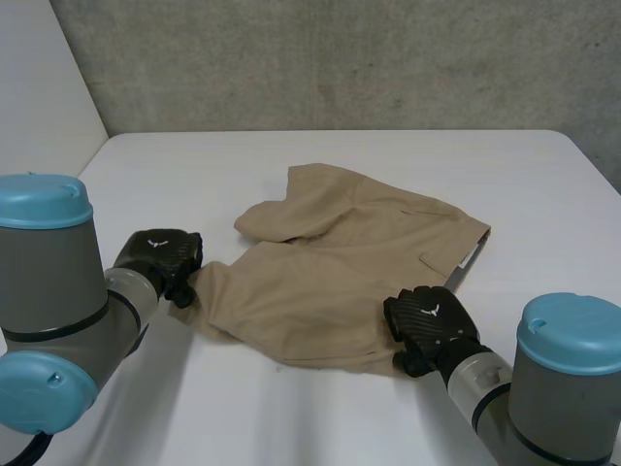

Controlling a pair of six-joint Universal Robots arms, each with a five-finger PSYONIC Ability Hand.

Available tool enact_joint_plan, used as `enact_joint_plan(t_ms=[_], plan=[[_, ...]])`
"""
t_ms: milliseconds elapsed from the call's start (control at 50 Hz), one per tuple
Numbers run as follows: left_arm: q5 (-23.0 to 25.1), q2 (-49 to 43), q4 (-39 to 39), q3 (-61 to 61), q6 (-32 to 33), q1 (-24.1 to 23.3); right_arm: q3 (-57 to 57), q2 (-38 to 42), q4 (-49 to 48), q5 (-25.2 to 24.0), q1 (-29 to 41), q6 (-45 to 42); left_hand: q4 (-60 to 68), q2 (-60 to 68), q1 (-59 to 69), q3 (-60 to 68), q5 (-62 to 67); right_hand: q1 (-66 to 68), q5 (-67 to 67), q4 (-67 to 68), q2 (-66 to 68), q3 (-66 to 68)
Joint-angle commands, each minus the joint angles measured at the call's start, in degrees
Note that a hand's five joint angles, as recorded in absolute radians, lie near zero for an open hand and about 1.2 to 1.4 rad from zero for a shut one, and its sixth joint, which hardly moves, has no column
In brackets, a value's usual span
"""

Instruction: Fold the shorts.

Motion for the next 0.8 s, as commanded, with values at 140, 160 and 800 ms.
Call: enact_joint_plan(t_ms=[140, 160, 800], plan=[[0.07, 0.00, 0.00, -0.44, 0.09, 0.04, -1.94, 0.43, 8.10, -0.53, 0.25, 0.63, 11.10, 11.53, 15.59, 12.00, 14.10, 6.01, 1.06, -2.60, -2.33, -2.61], [0.07, 0.00, 0.00, -0.44, 0.01, -0.05, -1.94, 0.34, 8.11, -0.53, 0.26, 0.63, 11.10, 11.53, 15.59, 12.00, 14.10, 4.66, -0.29, -3.95, -3.68, -3.96], [0.60, 11.15, -3.25, 1.41, 5.27, -0.84, -18.89, -11.51, 18.28, -0.53, 0.17, -9.02, 11.10, 11.53, 15.59, 12.00, 14.10, 30.50, 25.55, 21.89, 22.16, 21.88]])
